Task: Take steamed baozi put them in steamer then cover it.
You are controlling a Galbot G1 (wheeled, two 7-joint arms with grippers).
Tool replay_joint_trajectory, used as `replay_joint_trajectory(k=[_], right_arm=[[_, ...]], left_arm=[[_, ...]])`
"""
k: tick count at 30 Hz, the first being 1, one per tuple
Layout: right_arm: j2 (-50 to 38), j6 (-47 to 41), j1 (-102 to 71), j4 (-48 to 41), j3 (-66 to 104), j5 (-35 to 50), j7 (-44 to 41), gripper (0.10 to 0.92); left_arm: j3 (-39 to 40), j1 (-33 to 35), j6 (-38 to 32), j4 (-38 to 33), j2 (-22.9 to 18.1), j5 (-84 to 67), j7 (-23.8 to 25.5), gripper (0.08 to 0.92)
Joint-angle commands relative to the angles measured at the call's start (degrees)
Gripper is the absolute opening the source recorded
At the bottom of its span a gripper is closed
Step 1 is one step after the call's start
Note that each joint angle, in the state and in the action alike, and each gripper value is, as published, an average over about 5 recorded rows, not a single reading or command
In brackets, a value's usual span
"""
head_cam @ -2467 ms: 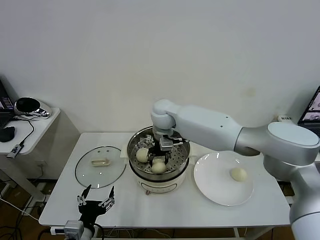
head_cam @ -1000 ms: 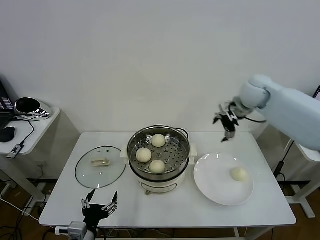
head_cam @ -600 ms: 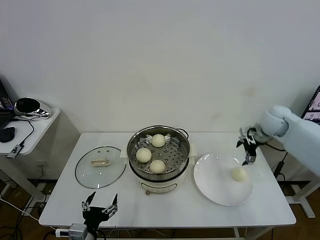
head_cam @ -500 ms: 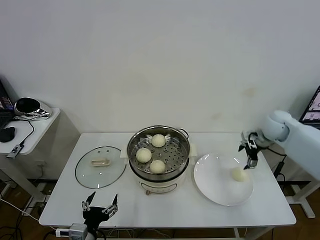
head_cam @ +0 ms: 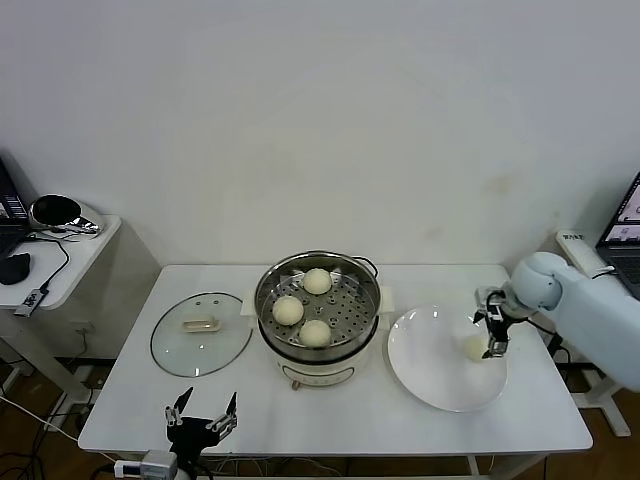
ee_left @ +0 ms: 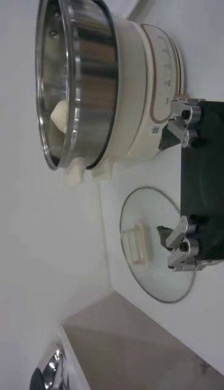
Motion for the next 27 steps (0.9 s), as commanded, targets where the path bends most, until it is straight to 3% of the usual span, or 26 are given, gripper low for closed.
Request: replay_joint_trajectory(k=[1,27], right_arm=[[2.69,0.29,-2.56,-3.3,1.04,-3.42,1.88,0.823],[5.47,2.58,-3.75,-8.62,2.74,-6.97,1.62,0.823]], left_arm=[[-0.04,-0.16,-0.05,0.32,-0.16,0.04,0.04,0.823],[-0.45,-0.55,-0.21,2.1,-0.1,0.03,0.01,0.823]])
